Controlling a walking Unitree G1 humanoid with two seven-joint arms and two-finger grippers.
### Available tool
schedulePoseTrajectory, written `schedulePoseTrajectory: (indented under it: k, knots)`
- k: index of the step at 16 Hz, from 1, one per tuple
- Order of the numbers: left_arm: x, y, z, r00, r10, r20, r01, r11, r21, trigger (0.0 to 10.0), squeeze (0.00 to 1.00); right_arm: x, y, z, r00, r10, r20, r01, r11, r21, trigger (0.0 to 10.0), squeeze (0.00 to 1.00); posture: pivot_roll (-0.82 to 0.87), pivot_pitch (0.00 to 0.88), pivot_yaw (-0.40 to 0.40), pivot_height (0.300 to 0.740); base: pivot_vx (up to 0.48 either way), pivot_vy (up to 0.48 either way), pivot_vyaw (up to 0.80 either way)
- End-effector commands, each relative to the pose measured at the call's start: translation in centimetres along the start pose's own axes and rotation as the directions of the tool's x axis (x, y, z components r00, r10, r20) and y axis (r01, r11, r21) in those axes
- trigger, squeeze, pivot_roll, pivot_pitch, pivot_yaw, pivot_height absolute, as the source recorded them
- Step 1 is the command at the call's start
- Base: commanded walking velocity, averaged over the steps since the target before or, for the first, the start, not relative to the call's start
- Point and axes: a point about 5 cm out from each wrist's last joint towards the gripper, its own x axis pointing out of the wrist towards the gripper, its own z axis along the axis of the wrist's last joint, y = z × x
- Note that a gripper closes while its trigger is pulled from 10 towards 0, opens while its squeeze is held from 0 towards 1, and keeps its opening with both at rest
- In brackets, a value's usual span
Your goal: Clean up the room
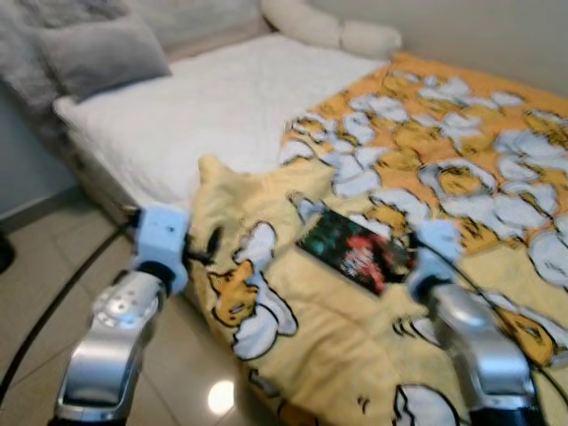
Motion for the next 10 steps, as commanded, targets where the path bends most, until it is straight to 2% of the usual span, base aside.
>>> schedulePoseTrajectory:
  k: [1,3,4,6,7,8,9,10]
  knots:
    - [-0.1,0.4,-0.1,1.000,0.008,-0.013,-0.008,1.000,0.004,10.0,0.85,0.2,0.8,0.1,1.000,0.026,0.000,-0.026,1.000,0.005,10.0,0.00,-0.06,0.000,-0.008,0.740,0.000,0.000,0.00]
    - [-0.1,0.3,-0.1,1.000,-0.002,-0.017,0.002,1.000,0.009,10.0,0.54,0.2,0.8,0.1,1.000,0.027,0.001,-0.027,1.000,0.013,10.0,0.00,-0.05,0.000,-0.007,0.740,0.000,0.000,0.00]
    - [-0.2,0.2,-0.2,1.000,-0.011,-0.023,0.012,1.000,0.015,10.0,0.43,0.2,0.8,0.1,1.000,0.028,0.001,-0.028,0.999,0.023,10.0,0.00,-0.05,0.000,-0.006,0.740,0.000,0.000,0.00]
    - [-0.3,-0.1,-0.3,0.999,-0.035,-0.030,0.036,0.999,0.028,10.0,0.29,0.1,0.8,-0.1,1.000,0.025,-0.004,-0.025,0.999,0.040,10.0,0.00,-0.05,0.000,-0.004,0.740,0.000,0.000,0.00]
    - [-0.4,-0.3,-0.3,0.998,-0.050,-0.037,0.051,0.998,0.023,10.0,0.19,0.1,0.6,-0.1,1.000,0.017,-0.015,-0.016,0.998,0.057,10.0,0.00,-0.05,0.000,-0.001,0.740,0.000,0.000,0.00]
    - [-0.4,-0.4,-0.4,0.997,-0.062,-0.042,0.063,0.998,0.016,10.0,0.15,0.1,0.5,-0.2,1.000,0.012,-0.029,-0.010,0.998,0.065,10.0,0.00,-0.05,0.000,-0.001,0.740,0.000,0.000,0.00]
    - [-0.5,-0.9,-0.5,0.994,-0.099,-0.047,0.099,0.995,0.005,10.0,0.06,0.0,0.0,-0.4,0.999,-0.022,-0.036,0.026,0.993,0.116,10.0,1.00,-0.05,0.000,0.001,0.740,0.000,0.000,0.00]
    - [-0.4,-1.5,-0.6,0.988,-0.146,-0.047,0.146,0.989,-0.008,10.0,0.04,0.0,-0.4,-0.8,0.996,-0.052,-0.068,0.061,0.988,0.141,10.0,1.00,-0.05,0.000,0.005,0.740,0.000,0.000,0.00]
